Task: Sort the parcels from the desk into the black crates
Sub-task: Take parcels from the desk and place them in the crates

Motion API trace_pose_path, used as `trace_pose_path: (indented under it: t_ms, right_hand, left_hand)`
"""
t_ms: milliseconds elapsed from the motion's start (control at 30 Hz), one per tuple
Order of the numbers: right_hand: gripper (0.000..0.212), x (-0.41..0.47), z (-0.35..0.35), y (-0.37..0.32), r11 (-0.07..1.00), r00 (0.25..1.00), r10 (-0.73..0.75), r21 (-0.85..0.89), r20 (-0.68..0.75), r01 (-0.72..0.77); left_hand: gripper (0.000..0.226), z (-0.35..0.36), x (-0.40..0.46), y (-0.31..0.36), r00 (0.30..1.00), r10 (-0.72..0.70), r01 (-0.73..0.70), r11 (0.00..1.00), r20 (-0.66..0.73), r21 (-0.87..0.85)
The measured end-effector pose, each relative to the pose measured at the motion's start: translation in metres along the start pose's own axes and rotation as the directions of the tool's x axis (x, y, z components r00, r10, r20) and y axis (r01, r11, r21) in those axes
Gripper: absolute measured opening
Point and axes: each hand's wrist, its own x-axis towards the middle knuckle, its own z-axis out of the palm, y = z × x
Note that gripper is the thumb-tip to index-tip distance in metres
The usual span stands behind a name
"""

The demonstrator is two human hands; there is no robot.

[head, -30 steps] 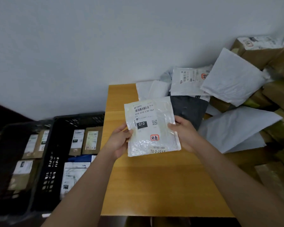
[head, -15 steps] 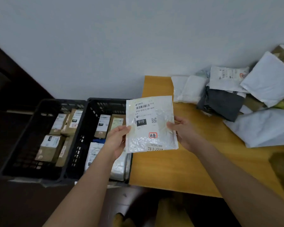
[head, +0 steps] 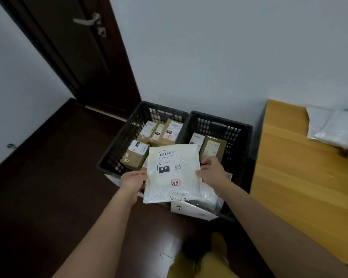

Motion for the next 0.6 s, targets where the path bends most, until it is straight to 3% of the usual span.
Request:
trace_pose_path:
  t_ms: [167, 300, 467, 600]
  right_hand:
    - [0.028, 0.019, 0.047, -0.012, 0.978, 0.998, -0.06, -0.199, 0.034, 0.066]
    - [0.028, 0.048, 0.081, -0.025, 0.975, 0.998, -0.002, -0.22, 0.067, 0.016]
    - [0.025, 0.102, 0.132, -0.042, 0.975, 0.992, 0.087, -0.212, 0.092, -0.066]
    - [0.019, 0.148, 0.167, -0.058, 0.959, 0.966, 0.219, -0.211, 0.135, -0.188]
  left_hand:
    - [0.017, -0.036, 0.027, 0.002, 1.0, -0.015, 0.013, 0.989, -0.014, -0.146]
    - [0.018, -0.055, 0.055, 0.015, 1.0, 0.002, -0.003, 0.969, -0.006, -0.245]
    - [0.019, -0.071, 0.111, 0.044, 0.999, -0.05, 0.049, 0.971, -0.002, -0.232]
    - [0.015, -0.078, 0.163, 0.069, 0.988, -0.135, 0.117, 0.974, -0.08, -0.194]
